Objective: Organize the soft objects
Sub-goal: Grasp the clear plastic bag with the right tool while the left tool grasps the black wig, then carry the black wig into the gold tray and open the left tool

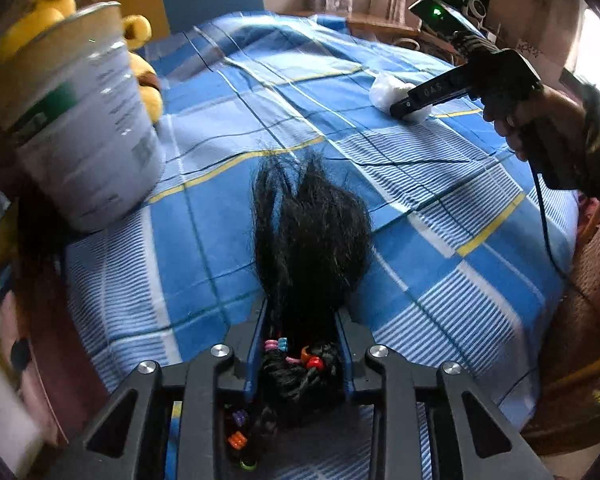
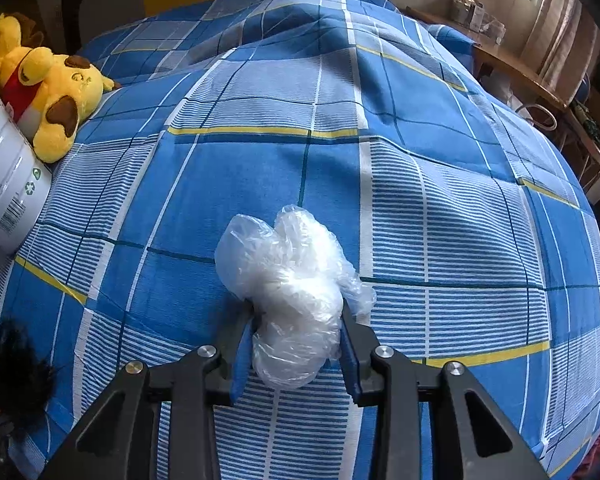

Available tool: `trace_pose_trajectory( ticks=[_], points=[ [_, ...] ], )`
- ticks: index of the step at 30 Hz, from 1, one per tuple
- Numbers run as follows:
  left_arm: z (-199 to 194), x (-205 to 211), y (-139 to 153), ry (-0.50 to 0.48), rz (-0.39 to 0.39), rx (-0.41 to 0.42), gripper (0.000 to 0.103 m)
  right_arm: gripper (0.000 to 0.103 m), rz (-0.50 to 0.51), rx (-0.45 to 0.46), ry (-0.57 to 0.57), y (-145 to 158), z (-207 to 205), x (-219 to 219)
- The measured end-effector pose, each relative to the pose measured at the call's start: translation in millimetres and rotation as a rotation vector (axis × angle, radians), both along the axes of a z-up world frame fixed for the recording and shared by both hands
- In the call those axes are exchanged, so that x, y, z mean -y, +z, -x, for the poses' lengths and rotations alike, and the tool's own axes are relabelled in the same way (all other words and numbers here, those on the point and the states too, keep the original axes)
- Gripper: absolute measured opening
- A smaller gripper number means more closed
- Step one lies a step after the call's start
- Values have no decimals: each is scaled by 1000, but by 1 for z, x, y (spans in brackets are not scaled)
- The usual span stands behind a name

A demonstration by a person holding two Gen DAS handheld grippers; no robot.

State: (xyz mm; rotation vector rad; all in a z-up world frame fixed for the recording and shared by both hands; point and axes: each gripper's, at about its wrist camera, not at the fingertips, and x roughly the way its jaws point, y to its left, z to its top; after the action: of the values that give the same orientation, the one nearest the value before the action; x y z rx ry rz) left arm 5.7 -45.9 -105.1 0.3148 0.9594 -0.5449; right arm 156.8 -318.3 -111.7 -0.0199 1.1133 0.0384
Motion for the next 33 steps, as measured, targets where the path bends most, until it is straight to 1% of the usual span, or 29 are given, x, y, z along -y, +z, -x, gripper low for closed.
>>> trace_pose_trajectory(
  ticks=[4, 10, 14, 23, 29, 33],
  points=[
    [6, -3, -1, 22, 18, 44, 32, 37, -14, 7, -10, 0, 2, 2],
    [8, -5, -4, 46, 41, 72, 32, 37, 21, 38, -5, -1, 7, -2],
    [8, -6, -5, 57, 58, 71, 32, 37, 50, 57, -2, -1, 8, -7],
    [11, -9, -4, 69, 71, 72, 32, 37, 50, 70, -6, -1, 7, -7],
    [11, -11, -1, 87, 67, 51, 31, 37, 49, 72, -6, -1, 7, -7],
    [13, -14, 2, 108, 67, 18, 31, 37, 58, 74, -1, 0, 7, -8]
  ],
)
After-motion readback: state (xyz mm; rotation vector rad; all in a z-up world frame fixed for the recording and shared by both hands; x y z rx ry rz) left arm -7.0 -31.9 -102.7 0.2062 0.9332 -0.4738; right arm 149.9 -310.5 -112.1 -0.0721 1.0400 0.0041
